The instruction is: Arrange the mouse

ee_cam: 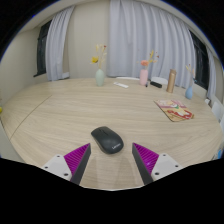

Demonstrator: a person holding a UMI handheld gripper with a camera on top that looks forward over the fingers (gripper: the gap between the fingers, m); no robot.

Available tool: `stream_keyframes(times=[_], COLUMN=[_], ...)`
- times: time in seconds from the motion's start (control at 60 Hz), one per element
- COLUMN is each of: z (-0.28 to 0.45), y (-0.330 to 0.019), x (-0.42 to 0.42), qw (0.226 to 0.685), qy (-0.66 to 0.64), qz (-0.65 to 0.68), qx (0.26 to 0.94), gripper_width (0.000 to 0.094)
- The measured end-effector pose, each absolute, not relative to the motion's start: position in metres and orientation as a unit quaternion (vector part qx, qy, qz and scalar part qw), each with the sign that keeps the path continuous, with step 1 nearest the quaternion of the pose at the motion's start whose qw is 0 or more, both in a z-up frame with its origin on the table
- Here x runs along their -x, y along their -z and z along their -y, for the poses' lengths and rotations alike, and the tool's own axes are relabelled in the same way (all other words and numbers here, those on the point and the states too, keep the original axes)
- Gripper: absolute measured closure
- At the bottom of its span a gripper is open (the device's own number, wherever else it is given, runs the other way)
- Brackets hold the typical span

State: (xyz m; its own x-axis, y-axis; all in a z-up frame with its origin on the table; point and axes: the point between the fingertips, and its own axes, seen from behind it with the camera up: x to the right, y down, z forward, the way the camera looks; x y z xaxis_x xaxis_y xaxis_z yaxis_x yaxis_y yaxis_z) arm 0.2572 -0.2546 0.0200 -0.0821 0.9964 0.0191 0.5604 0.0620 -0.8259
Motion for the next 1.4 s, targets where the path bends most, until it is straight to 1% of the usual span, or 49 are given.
stream_keyframes(times=[0.183, 0.283, 0.417, 0.8, 0.833, 0.883, 0.917, 0.933, 0.95, 1.033, 1.167, 1.25, 1.333, 1.4], z=[0.254, 0.255, 0.25, 0.232, 0.232, 0.235, 0.239, 0.241, 0.241, 0.238, 0.236, 0.233, 0.229, 0.216], y=[-0.005, 0.0, 0.0, 0.009, 0.009, 0.01, 0.01, 0.01, 0.01, 0.009, 0.009, 0.005, -0.013, -0.041], x=[-0.223, -0.207, -0.189, -0.157, -0.156, -0.156, -0.156, -0.155, -0.155, -0.156, -0.157, -0.159, -0.16, -0.154], qw=[0.328, 0.324, 0.332, 0.33, 0.328, 0.324, 0.32, 0.319, 0.321, 0.332, 0.334, 0.343, 0.334, 0.338], qy=[-0.325, -0.324, -0.32, -0.312, -0.313, -0.315, -0.318, -0.319, -0.316, -0.302, -0.294, -0.283, -0.29, -0.296], qz=[0.649, 0.646, 0.642, 0.63, 0.631, 0.634, 0.638, 0.64, 0.641, 0.645, 0.641, 0.642, 0.637, 0.628], qx=[0.605, 0.611, 0.613, 0.63, 0.63, 0.627, 0.625, 0.622, 0.621, 0.619, 0.625, 0.625, 0.631, 0.636], gripper_width=[0.0076, 0.007, 0.0077, 0.0079, 0.0097, 0.0183, 0.0279, 0.0351, 0.0448, 0.0477, 0.0557, 0.0569, 0.0569, 0.0569])
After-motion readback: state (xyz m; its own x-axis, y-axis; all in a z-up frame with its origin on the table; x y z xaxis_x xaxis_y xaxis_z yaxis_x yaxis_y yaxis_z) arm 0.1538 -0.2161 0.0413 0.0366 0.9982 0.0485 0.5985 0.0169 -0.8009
